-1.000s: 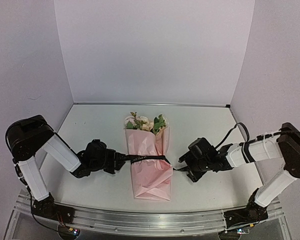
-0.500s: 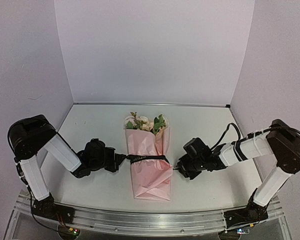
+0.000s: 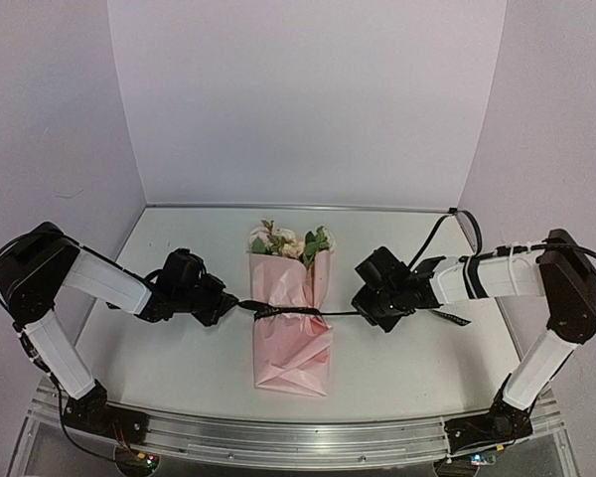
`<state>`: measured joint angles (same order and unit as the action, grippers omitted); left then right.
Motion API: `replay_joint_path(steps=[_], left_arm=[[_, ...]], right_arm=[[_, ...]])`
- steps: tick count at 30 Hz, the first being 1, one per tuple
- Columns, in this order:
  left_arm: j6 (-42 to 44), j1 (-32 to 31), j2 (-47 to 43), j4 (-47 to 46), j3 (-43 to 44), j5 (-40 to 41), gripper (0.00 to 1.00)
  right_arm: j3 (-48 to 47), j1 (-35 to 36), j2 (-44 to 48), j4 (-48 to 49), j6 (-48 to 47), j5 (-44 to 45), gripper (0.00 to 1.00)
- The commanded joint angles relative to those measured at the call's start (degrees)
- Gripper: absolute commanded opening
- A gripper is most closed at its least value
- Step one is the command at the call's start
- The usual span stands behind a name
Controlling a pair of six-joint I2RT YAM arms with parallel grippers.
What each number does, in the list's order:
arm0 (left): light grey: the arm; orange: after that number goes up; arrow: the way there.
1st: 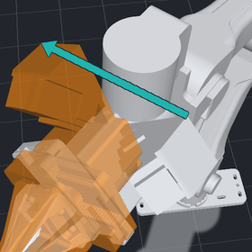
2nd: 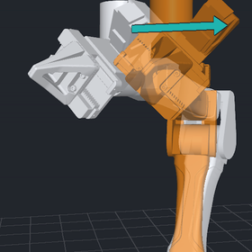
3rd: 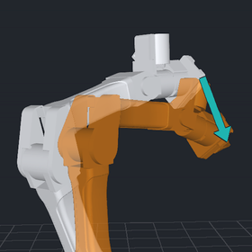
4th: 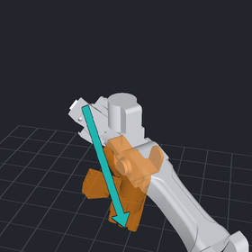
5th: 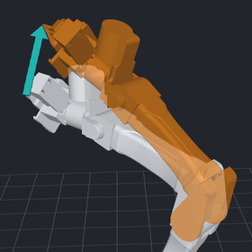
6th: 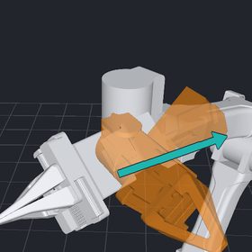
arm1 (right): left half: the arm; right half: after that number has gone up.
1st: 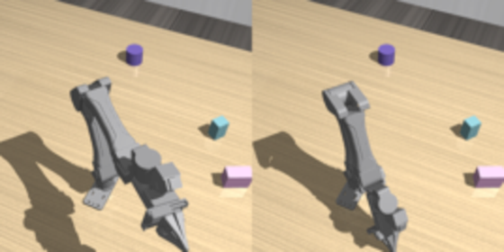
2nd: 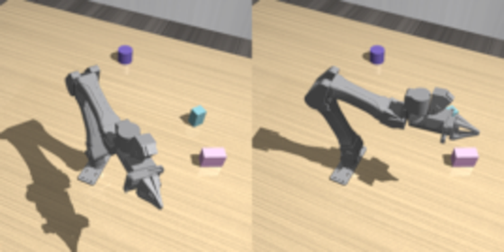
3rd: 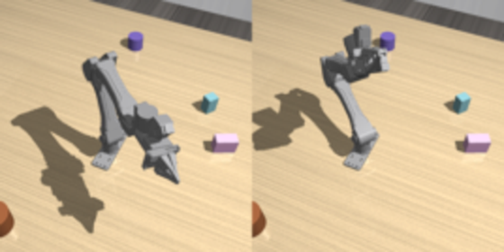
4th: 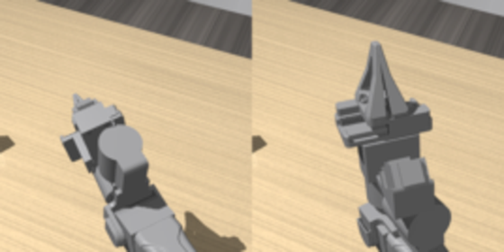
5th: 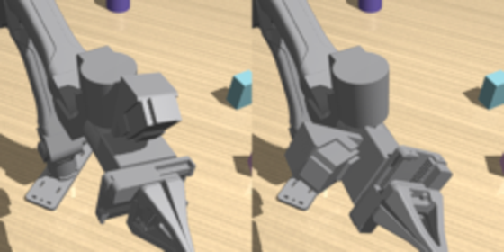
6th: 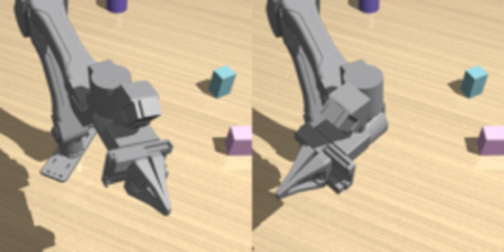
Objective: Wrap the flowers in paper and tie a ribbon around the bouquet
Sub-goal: Tie the ribbon around the folded bouquet.
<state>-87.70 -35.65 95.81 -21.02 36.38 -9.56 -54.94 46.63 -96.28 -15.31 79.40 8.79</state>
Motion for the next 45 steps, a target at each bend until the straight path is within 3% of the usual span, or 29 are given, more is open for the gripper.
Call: replay_joint_path(steps=[1, 6, 10, 19, 35, 45], left_arm=[[11.5, 2.4, -1.7, 12.6, 1.0, 1.2, 0.00], [16.1, 8.2, -5.3, 16.5, -4.0, 2.0, 0.00], [20.8, 18.9, -9.1, 16.8, -9.9, -1.2, 0.00], [27.2, 34.9, -12.4, 20.5, -11.0, -4.3, 0.00], [30.2, 45.5, -13.5, 24.2, -11.3, -5.5, 0.00], [31.6, 47.5, -15.6, 26.7, -10.2, -4.8, 0.00]], right_arm=[[-5.1, -0.9, -2.2, -8.6, -8.0, 6.7, 0.00], [-0.1, -4.1, -0.4, -10.5, -7.7, 9.0, 0.00], [8.4, -8.0, 5.1, -10.5, -7.0, 9.7, 0.00], [17.2, -11.3, 11.9, -10.8, -5.9, 10.4, 0.00], [25.9, -21.0, 19.9, -11.0, -7.5, 8.3, 0.00], [27.1, -24.2, 21.7, -11.0, -8.1, 6.6, 0.00]])
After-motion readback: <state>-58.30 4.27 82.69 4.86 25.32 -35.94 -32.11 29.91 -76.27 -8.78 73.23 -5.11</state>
